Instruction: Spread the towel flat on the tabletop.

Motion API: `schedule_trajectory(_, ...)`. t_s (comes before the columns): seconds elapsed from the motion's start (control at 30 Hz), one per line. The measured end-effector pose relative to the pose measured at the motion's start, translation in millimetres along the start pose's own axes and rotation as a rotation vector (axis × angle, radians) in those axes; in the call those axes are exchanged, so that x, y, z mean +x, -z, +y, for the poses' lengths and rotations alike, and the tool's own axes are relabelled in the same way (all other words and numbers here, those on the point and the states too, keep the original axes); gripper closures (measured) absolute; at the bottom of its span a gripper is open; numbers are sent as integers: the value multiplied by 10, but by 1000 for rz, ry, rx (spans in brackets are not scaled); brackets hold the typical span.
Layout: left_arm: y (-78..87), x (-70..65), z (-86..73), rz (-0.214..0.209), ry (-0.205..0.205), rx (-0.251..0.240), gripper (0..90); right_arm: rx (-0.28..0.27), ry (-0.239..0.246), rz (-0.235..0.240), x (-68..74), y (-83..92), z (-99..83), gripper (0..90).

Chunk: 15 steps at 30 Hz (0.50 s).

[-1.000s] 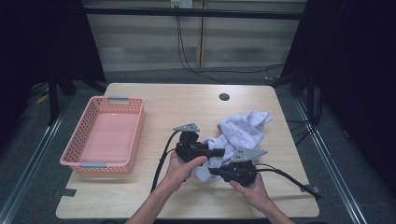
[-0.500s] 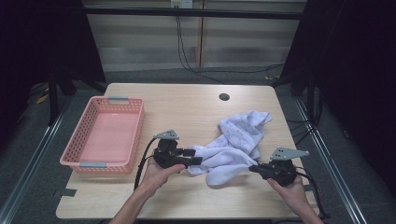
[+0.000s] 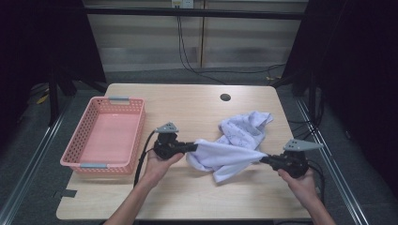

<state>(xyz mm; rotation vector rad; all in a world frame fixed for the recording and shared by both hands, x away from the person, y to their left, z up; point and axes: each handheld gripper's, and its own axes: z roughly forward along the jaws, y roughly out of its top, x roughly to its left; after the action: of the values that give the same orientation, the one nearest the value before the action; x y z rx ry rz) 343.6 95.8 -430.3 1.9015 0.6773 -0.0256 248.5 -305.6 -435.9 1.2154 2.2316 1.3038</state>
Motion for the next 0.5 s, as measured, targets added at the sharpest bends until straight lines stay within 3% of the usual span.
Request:
schedule_trajectory(0.07, 184, -58, 209, 5, -24, -75, 870, -38, 16, -13, -2, 64, 193, 877)
schedule_trajectory(0.13, 358, -141, 402, 29, -78, -124, 870, -80, 46, -27, 17, 141, 406, 877)
schedule_trajectory(0.27, 593, -244, 589, 47, -108, -218, 869, -187, 86, -42, 61, 314, 794, 878)
schedule_trajectory(0.37, 638, -326, 579, 59, -143, -212, 867, -261, 89, -46, 89, 399, 965, 879)
schedule_trajectory(0.43, 608, -372, 466, 49, -162, -171, 863, -257, 83, -45, 89, 389, 953, 879)
schedule_trajectory(0.5, 535, -402, 244, 14, -150, -110, 855, -219, 79, -39, 81, 337, 840, 879)
